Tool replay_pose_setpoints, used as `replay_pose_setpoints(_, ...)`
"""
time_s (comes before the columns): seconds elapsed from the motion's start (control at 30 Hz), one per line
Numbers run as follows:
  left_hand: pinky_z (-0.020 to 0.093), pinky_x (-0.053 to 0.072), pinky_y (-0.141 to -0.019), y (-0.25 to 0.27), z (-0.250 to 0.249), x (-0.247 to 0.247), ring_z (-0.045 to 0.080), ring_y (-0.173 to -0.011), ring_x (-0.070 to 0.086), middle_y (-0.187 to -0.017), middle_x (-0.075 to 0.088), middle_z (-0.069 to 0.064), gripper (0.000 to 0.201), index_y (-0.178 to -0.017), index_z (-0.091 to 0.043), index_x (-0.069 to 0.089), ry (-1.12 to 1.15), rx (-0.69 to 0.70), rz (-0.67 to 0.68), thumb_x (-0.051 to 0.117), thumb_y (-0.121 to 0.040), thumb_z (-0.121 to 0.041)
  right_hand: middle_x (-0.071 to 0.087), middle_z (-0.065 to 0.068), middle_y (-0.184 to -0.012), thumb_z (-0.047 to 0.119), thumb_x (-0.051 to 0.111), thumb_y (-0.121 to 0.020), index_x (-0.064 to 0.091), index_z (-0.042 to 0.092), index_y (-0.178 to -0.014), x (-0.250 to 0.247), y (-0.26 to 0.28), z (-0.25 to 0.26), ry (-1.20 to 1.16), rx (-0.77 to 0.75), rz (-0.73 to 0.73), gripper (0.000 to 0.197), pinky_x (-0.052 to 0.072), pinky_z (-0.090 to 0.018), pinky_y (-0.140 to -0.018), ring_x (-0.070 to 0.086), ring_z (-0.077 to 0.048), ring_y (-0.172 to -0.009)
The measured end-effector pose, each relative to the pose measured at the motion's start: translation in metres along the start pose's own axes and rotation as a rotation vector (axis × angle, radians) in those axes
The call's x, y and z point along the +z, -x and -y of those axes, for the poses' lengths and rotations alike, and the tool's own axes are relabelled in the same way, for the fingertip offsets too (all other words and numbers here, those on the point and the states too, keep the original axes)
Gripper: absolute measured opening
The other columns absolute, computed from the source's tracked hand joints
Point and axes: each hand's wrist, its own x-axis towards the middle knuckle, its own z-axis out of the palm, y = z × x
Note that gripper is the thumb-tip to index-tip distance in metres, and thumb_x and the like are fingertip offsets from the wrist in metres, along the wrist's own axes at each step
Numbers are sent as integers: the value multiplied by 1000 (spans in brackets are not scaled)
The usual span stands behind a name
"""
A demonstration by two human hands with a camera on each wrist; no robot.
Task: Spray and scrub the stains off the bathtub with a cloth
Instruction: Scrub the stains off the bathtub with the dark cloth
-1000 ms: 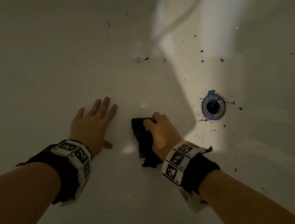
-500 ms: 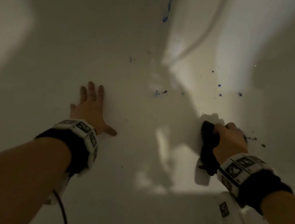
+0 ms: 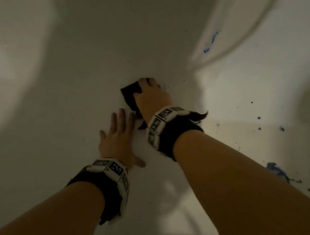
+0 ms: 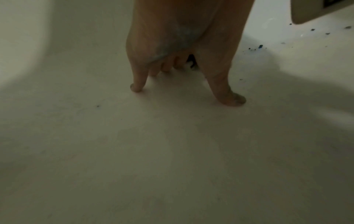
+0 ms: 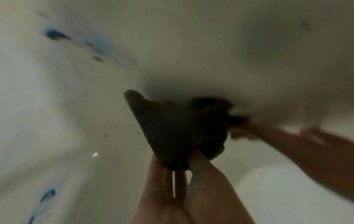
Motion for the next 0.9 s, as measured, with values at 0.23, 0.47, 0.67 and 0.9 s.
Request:
replay_pose_setpoints(0.23, 51, 6, -115, 4, 1, -3, 24, -139, -27, -147, -38, 3, 135, -142, -21, -29, -11, 6, 14, 74, -63, -57, 24, -15, -145, 20, 44, -96, 31, 9, -141, 17, 59, -95, 160, 310, -80, 48, 38, -41, -97, 23, -32, -133)
replay_pose_setpoints(0.47, 52, 10, -114, 7, -2, -6, 28, -140, -24, -148, -36, 7, 134, -142, -17, -28, -45, 2, 10, 72, -64, -59, 37, -26, -130, -1, 54, -83, 43, 1, -132, 39, 178, -166, 96, 740, -23, 50, 37, -46, -93, 37, -40, -117)
replay_pose_setpoints(0.67, 54, 9, -115, 7, -5, -8, 30, -140, -25, -147, -37, 9, 133, -142, -15, -29, -33, -18, 24, 73, -66, -54, 52, -19, -106, 8, 58, -83, 63, 6, -97, 9, 175, -139, -96, 667, -286, 15, 44, -36, -77, 50, -34, -85)
replay_pose_setpoints(0.9, 53, 9, -115, 8, -3, -7, 27, -140, -25, -147, -37, 6, 132, -141, -18, -30, -23, -20, 12, 72, -67, -55, 60, -21, -97, 21, 57, -83, 62, 1, -96, -129, 45, -43, -47, -238, -769, 25, 41, -33, -73, 49, -20, -83)
